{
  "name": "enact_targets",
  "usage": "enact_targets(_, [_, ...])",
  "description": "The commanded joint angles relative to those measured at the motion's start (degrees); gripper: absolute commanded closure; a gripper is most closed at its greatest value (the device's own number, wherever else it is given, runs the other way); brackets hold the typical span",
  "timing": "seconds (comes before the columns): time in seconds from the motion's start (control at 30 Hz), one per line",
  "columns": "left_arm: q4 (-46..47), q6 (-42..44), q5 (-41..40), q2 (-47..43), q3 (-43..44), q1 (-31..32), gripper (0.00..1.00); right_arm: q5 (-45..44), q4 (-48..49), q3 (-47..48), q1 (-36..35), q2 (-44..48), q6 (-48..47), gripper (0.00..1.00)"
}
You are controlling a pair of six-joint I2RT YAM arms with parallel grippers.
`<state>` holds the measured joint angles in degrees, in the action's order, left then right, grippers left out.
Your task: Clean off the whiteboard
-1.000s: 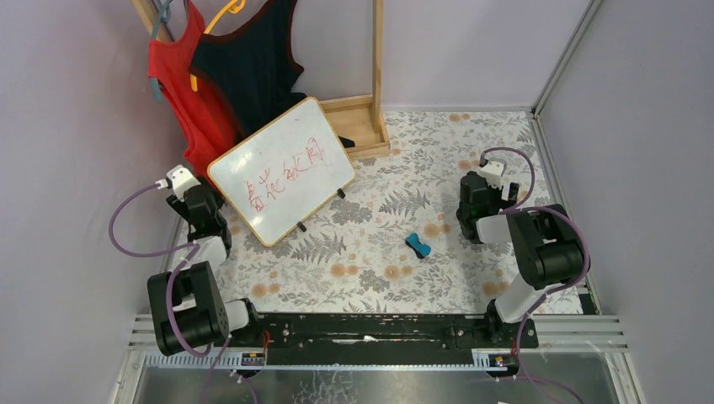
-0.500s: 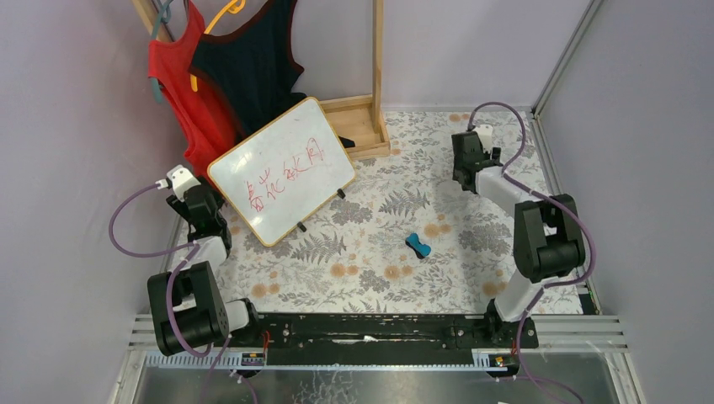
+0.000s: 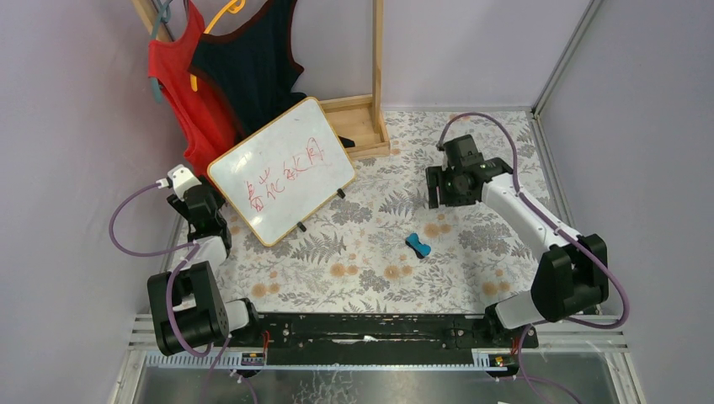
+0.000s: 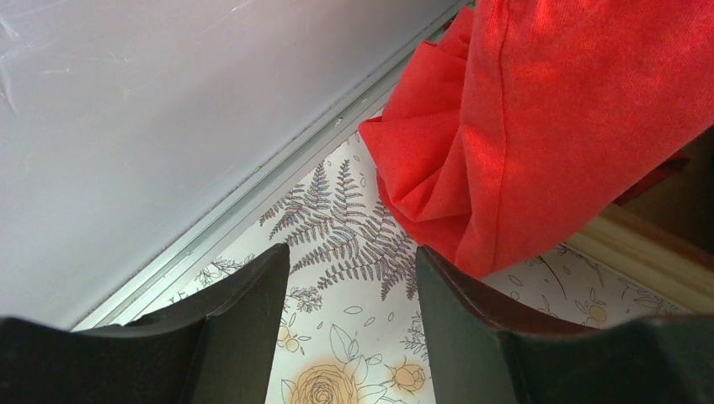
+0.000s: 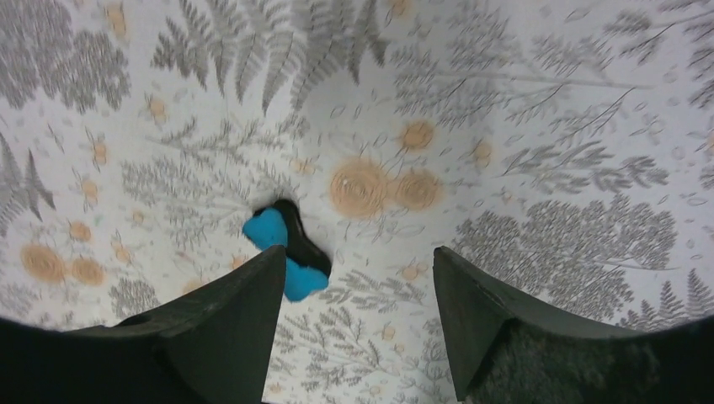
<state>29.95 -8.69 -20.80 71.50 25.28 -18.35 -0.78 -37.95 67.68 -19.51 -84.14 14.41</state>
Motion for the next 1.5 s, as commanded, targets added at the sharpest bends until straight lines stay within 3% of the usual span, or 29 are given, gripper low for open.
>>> enact_targets(0.0, [3.45,0.95,0.20,-0.84,-0.44,0.45,0.44,4.51,-4.45,-3.16,-3.78,3.52,-0.45,0.28])
enact_targets(0.17, [3.44,1.06,0.41,-0.75,-0.31,0.42,0.44,10.87,0.57,-9.50,-8.84,5.99,-2.09,0.28])
enact_targets(0.4, [3.79,1.04,0.34,-1.22,-0.81,0.46,0.44,10.77,8.22,-15.74,-11.52,4.91,-2.94,0.27])
enact_targets(0.83, [3.71,1.04,0.27,-1.01,-0.56,0.49,0.44,8.42,12.35,-14.20,-11.61,-3.18,-3.44,0.27])
enact_targets(1.47, [3.01,0.82,-0.39,-0.37,0.04,0.48,0.44,7.14,12.38,-15.78,-11.57,-5.86,-2.01,0.31])
